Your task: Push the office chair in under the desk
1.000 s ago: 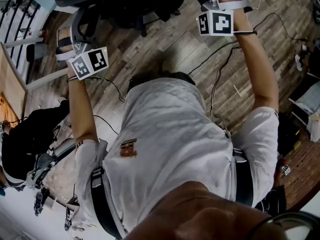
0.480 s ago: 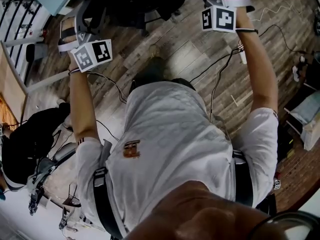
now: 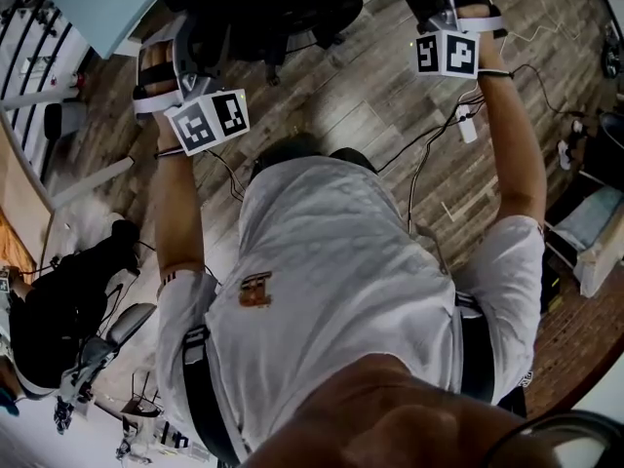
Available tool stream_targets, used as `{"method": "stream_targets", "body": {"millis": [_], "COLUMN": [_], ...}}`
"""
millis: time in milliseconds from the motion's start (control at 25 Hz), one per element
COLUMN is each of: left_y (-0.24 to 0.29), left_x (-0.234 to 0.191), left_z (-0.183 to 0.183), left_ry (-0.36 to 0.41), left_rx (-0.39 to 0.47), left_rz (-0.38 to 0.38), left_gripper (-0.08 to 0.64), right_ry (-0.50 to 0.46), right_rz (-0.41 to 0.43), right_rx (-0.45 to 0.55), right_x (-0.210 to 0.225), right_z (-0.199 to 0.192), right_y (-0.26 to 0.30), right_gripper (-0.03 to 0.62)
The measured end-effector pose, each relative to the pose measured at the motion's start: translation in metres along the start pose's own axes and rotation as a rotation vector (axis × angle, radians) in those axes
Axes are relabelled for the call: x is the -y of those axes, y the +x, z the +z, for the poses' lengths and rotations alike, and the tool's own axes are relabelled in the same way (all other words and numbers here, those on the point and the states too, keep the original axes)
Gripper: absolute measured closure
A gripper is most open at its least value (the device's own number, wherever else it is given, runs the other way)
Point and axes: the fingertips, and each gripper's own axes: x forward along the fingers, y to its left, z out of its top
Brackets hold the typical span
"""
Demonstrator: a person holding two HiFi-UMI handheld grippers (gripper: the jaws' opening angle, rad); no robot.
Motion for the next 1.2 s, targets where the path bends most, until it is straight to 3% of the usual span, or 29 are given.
{"method": "stream_targets", "body": {"millis": [360, 680, 1200], "left_y": [0.062, 0.082, 0.194], "left_x": [-0.037, -0.035, -0.055], "left_z": [-0.001, 0.051, 0.094], "left_ry": [-0.065, -0.063, -0.127], "left_rx": [-0.024, -0.058, -0.217], "left_rz": [-0.003, 0.021, 0.082], "left_gripper": [0.337, 0.337, 0.334], "right_ry": [-0.006, -0.02, -0.091], "right_rz": [0.02, 0.009, 0.04], "right_rx": [0.012, 0.07, 0.258], "right_x": [0.037, 0.052, 0.094], "right_z": [-0.03, -0.083, -0.175], "right_y": [0.065, 0.067, 0.169], "right_gripper": [0.393, 0.393, 0.393]}}
